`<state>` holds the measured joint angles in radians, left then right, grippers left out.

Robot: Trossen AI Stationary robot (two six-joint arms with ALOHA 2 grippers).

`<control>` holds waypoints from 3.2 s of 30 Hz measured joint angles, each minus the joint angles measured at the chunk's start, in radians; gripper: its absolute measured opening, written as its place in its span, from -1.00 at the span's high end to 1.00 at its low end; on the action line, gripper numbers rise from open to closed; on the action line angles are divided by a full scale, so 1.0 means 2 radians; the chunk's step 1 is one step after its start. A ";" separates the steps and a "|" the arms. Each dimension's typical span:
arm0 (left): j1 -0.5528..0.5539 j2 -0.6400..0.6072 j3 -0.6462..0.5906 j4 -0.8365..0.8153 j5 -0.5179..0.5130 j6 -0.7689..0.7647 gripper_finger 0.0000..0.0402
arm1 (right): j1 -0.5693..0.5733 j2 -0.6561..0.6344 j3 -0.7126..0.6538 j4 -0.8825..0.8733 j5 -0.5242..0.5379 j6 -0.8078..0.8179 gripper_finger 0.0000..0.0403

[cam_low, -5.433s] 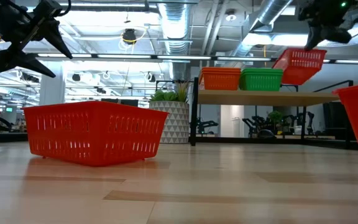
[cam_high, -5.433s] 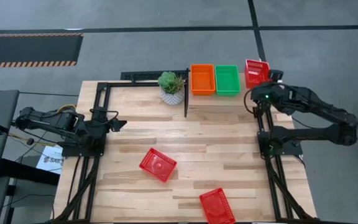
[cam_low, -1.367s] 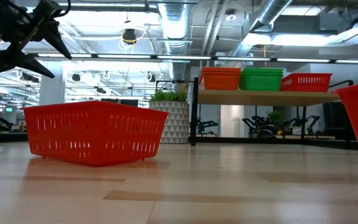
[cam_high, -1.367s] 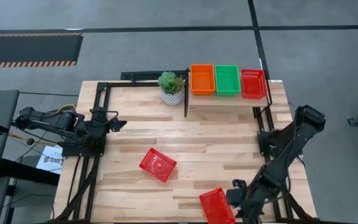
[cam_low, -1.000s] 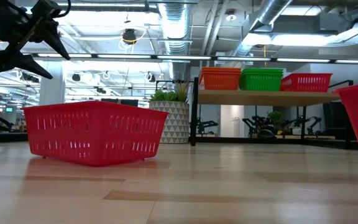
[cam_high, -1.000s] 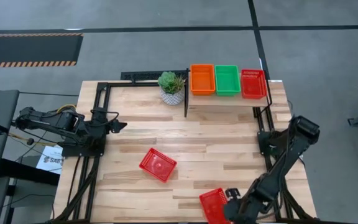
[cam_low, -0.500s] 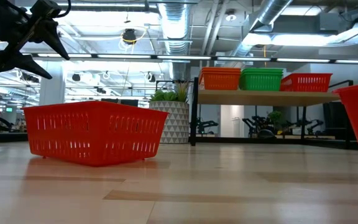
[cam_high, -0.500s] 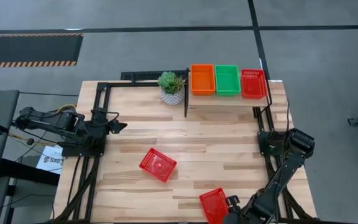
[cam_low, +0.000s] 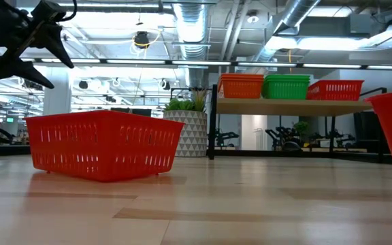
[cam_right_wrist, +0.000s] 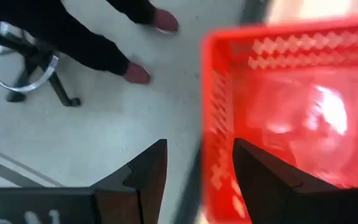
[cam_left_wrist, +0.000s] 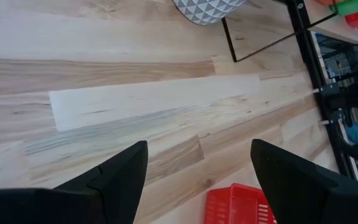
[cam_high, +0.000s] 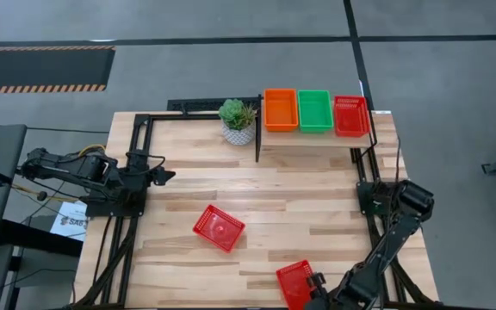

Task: Stack baskets on shelf by color
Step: Stack the bottom red bin on the red bin on the shelf

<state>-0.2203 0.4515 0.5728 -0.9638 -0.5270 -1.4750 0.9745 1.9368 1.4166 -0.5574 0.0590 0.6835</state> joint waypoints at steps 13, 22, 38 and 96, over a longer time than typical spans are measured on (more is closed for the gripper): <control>0.000 0.000 0.000 -0.008 0.008 -0.001 -0.36 | -0.016 0.024 -0.001 -0.020 0.017 -0.013 0.17; 0.000 0.000 0.000 -0.013 0.004 0.007 -0.36 | -0.030 0.023 -0.001 -0.022 0.009 -0.009 0.87; 0.000 0.000 0.000 -0.016 -0.009 0.021 -0.36 | -0.069 -0.125 -0.001 -0.176 0.035 0.013 0.98; 0.000 0.000 0.000 -0.017 -0.038 -0.002 -0.36 | -0.715 -0.548 -0.110 -0.371 0.265 -0.688 1.00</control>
<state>-0.2203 0.4515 0.5728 -0.9971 -0.6030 -1.4799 -0.4549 0.8407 1.1968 -1.3004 0.5890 -0.6933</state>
